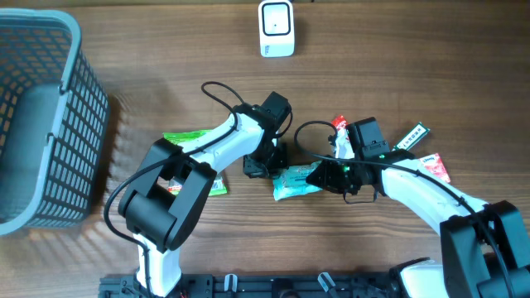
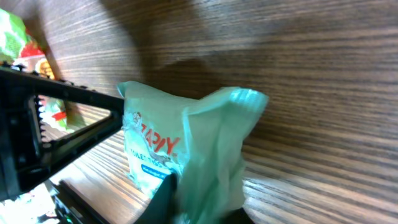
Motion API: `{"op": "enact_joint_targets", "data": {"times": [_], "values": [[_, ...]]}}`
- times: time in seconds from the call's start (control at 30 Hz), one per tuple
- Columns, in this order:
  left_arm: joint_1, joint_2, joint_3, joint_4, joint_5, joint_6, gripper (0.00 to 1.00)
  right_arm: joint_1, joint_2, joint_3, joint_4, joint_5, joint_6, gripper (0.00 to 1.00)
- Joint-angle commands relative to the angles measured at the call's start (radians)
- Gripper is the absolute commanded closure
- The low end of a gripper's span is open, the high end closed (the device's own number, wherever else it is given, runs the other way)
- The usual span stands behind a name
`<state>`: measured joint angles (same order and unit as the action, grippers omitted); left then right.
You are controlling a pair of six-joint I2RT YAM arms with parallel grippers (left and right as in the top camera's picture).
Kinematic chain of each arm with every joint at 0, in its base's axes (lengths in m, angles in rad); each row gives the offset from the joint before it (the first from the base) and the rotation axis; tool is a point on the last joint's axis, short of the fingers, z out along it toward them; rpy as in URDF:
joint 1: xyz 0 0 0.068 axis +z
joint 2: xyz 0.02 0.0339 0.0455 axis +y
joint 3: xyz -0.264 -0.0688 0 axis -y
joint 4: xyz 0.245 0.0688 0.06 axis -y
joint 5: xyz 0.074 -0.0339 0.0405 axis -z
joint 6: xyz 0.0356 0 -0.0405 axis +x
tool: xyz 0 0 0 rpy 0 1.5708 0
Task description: Scan the item barcode
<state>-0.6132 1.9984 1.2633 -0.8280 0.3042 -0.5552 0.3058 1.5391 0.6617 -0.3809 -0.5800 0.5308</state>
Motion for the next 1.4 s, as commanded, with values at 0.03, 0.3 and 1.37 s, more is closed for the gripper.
{"op": "enact_joint_targets", "data": {"times": [0.03,0.3,1.37], "values": [[-0.006,-0.004,-0.02,-0.002,-0.035,0.024,0.96,0.001,0.009,0.018,0.0,-0.023,-0.051,0.96],[0.108,-0.406,-0.019,-0.037,-0.129,0.032,0.91,0.0,-0.073,0.188,-0.232,0.042,-0.324,0.96],[0.338,-0.552,-0.02,-0.064,-0.369,0.111,0.0,0.642,0.33,0.503,-0.54,1.321,-0.165,0.89]]}}
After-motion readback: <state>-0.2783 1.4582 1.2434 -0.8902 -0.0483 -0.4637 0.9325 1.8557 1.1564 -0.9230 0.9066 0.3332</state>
